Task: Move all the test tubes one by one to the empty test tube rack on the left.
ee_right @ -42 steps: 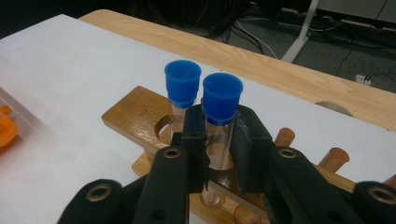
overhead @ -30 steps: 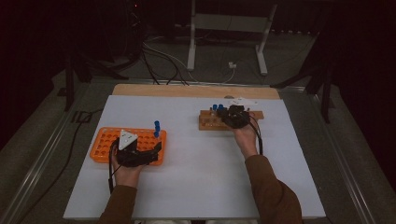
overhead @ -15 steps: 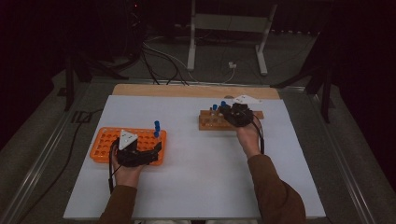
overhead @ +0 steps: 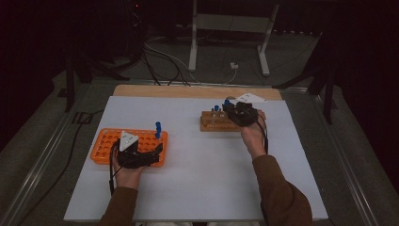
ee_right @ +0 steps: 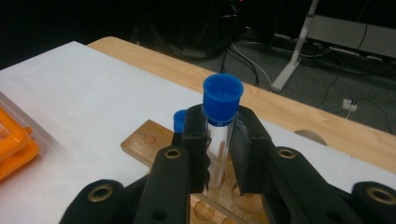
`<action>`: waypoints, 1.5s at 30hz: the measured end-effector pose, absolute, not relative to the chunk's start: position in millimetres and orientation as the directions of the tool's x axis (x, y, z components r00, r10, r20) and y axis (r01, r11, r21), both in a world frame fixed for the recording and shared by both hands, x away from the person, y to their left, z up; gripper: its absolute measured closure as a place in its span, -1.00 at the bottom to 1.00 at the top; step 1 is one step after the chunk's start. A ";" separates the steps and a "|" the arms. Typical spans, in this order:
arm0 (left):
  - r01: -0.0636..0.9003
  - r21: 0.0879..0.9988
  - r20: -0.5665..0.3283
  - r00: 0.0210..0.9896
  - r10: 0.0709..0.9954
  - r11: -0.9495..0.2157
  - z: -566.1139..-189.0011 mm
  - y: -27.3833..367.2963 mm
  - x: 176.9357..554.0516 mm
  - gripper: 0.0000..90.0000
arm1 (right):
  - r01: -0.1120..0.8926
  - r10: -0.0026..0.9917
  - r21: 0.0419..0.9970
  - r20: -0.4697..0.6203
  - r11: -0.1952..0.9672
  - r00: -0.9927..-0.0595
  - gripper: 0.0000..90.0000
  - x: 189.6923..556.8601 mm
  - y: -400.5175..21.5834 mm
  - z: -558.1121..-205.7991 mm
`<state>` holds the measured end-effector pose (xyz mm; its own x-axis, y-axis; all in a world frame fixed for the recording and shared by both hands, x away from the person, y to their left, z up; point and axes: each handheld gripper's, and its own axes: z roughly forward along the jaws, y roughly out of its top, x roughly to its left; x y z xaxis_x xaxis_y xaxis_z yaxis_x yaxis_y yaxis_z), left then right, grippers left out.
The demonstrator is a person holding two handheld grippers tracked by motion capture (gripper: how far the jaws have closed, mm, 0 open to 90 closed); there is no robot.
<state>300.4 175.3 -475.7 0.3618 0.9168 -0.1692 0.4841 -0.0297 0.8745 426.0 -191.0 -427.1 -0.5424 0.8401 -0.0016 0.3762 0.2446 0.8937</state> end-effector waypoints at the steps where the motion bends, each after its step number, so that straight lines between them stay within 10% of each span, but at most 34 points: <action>1: 0.484 0.874 -0.169 0.362 0.917 -0.029 -475.8 175.3 300.4 -0.98 | 0.372 0.840 0.896 -0.003 0.244 -0.543 0.72 425.5 -191.1 -425.5; 45: 0.474 0.880 -0.164 0.375 0.913 -0.037 -473.4 173.0 299.6 -0.98 | 0.296 0.747 0.918 0.001 0.263 -0.665 0.72 388.1 -178.0 -400.8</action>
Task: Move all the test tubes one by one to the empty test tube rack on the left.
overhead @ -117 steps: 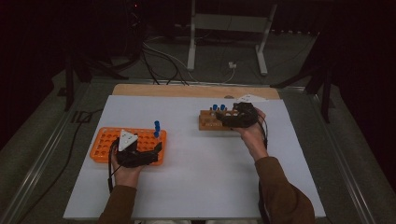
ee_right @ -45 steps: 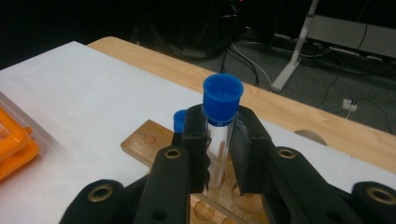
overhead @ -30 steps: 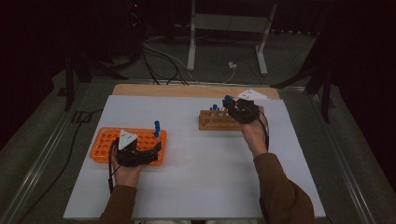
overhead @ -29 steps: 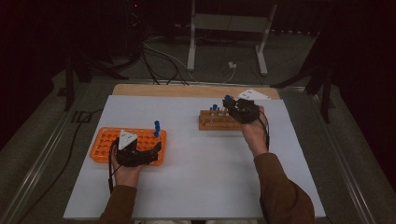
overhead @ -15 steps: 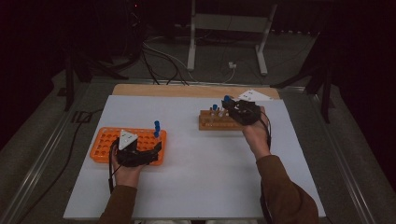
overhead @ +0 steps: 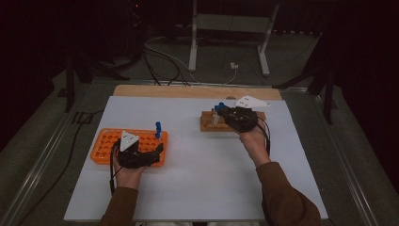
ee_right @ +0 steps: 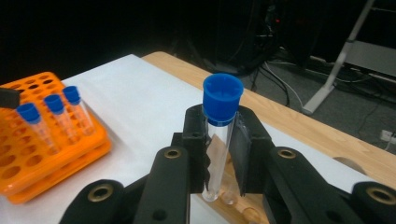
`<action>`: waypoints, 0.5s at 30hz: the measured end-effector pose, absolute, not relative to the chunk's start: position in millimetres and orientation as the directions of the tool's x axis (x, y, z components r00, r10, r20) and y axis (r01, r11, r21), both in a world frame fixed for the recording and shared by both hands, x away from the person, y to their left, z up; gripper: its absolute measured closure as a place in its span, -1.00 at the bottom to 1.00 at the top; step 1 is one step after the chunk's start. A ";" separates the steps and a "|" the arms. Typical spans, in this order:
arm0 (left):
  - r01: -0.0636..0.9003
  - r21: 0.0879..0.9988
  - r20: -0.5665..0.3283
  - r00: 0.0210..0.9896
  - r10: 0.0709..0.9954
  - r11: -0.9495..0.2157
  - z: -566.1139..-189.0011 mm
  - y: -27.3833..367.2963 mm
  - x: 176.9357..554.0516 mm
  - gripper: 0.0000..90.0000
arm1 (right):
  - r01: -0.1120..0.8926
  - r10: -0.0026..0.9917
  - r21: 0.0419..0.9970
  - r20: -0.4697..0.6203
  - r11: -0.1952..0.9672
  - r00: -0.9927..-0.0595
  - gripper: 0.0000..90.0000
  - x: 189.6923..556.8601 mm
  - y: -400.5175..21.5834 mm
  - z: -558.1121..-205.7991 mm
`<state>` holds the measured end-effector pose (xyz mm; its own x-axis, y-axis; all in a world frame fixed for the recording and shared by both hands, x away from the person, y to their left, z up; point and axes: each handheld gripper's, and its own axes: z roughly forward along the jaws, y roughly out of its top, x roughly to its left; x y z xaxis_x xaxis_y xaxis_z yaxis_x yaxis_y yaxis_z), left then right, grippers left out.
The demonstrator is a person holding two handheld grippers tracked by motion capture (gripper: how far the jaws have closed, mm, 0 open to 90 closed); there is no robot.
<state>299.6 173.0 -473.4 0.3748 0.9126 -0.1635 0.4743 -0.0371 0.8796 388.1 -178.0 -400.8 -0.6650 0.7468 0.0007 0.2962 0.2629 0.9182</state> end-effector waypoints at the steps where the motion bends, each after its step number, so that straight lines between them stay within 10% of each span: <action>1: 0.473 0.880 -0.163 0.376 0.912 -0.037 -472.9 172.5 299.4 -0.98 | 0.297 0.742 0.918 0.006 0.261 -0.670 0.72 387.0 -176.7 -401.3; 15: 0.453 0.890 -0.143 0.387 0.911 -0.053 -469.4 170.0 298.0 -0.98 | 0.297 0.691 0.919 0.039 0.258 -0.722 0.72 374.6 -154.2 -405.5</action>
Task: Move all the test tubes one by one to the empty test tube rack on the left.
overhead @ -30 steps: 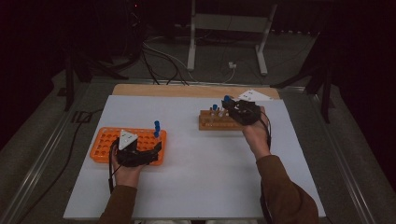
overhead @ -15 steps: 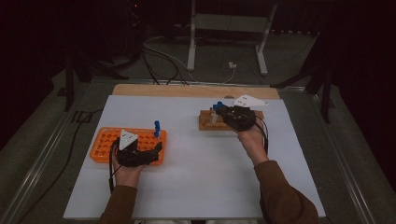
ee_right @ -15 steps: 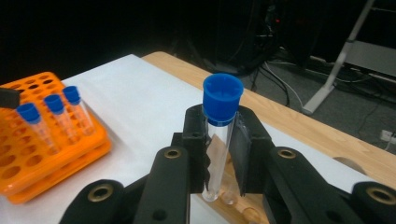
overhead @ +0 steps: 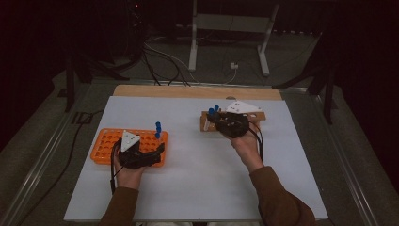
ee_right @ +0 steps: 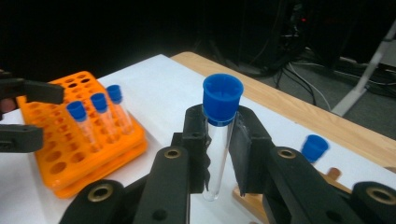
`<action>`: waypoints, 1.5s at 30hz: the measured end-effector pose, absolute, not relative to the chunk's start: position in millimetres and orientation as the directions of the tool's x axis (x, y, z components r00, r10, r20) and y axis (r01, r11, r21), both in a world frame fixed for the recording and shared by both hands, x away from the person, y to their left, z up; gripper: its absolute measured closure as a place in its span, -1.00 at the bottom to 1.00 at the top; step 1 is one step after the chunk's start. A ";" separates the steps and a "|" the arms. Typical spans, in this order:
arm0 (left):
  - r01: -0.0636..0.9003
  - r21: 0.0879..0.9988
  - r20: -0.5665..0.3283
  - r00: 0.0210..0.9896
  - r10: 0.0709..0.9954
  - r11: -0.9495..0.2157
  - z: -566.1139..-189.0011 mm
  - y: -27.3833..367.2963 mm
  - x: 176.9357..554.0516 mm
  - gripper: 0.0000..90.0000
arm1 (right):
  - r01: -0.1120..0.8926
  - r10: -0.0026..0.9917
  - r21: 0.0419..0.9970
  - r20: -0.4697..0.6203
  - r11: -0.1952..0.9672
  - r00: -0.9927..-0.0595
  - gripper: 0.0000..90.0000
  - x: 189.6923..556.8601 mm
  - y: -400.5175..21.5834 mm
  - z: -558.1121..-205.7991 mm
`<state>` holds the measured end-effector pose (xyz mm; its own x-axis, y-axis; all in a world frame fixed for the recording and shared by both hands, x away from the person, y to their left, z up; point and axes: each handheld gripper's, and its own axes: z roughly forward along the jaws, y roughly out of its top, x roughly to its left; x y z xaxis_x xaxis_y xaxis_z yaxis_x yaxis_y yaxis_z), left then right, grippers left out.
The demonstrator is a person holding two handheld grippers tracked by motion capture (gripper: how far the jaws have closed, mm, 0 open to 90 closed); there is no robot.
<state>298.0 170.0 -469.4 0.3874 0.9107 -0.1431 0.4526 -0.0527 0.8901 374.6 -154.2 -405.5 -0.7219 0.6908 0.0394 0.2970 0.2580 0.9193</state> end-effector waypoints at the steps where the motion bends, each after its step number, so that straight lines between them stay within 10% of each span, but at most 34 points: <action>1: 0.451 0.891 -0.141 0.388 0.911 -0.054 -468.8 170.0 297.7 -0.98 | 0.297 0.687 0.919 0.041 0.258 -0.725 0.72 373.6 -152.8 -405.5; 45: 0.328 0.914 0.023 0.548 0.836 -0.240 -447.7 130.3 286.5 -0.77 | 0.321 0.520 0.892 0.118 0.320 -0.846 0.72 343.7 -80.4 -414.7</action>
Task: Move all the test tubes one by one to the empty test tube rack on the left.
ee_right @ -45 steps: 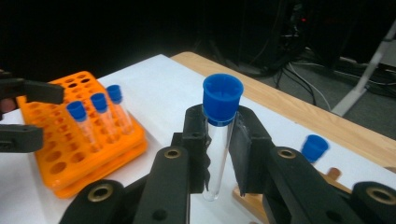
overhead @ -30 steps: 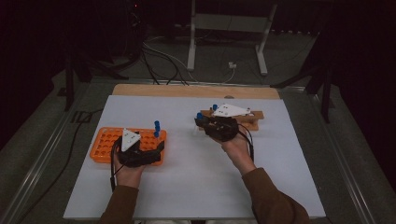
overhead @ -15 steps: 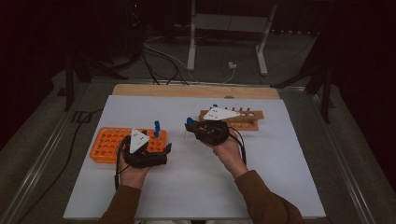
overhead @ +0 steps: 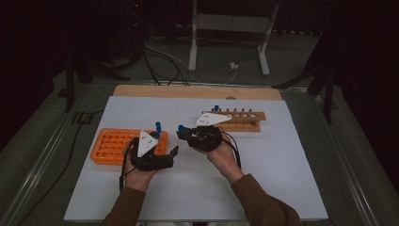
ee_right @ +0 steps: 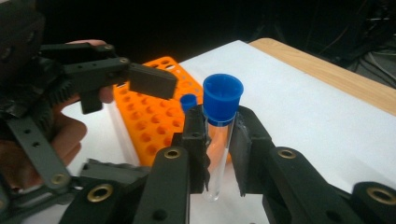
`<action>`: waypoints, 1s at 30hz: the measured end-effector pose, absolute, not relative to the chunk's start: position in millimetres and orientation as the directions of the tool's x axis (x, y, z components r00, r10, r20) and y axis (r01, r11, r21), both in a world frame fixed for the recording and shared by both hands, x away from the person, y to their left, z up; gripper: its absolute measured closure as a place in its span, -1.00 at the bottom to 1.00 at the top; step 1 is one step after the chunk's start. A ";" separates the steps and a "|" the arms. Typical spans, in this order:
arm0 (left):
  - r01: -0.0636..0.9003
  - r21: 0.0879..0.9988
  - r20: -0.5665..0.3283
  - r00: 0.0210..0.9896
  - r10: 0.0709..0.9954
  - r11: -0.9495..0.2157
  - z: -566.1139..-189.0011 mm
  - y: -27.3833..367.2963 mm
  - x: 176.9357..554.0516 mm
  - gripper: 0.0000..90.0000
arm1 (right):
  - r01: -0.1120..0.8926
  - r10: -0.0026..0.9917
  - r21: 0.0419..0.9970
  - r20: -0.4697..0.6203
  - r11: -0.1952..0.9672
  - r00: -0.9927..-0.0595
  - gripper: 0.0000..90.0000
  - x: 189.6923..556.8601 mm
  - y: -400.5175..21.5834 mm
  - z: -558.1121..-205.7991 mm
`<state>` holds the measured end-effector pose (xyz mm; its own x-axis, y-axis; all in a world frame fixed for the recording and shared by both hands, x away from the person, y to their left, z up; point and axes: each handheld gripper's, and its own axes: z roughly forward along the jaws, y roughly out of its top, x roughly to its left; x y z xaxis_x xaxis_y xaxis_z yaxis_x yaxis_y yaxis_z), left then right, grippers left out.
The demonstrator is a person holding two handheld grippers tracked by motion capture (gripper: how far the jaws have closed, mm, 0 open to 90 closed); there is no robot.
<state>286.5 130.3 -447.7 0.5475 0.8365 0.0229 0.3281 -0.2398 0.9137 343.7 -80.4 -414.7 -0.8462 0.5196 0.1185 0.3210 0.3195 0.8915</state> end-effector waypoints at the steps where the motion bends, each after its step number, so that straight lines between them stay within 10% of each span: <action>1: 0.322 0.915 0.024 0.555 0.831 -0.241 -447.3 130.4 286.0 -0.66 | 0.321 0.517 0.891 0.119 0.322 -0.848 0.72 342.9 -78.7 -414.8; 20: 0.288 0.914 0.044 0.631 0.774 -0.287 -449.5 125.9 283.4 0.72 | 0.309 0.463 0.890 0.131 0.334 -0.877 0.72 332.8 -64.1 -415.9; 30: 0.307 0.914 0.019 0.618 0.786 -0.263 -452.0 135.7 285.5 0.74 | 0.319 0.438 0.903 0.172 0.289 -0.882 0.31 335.6 -72.8 -415.3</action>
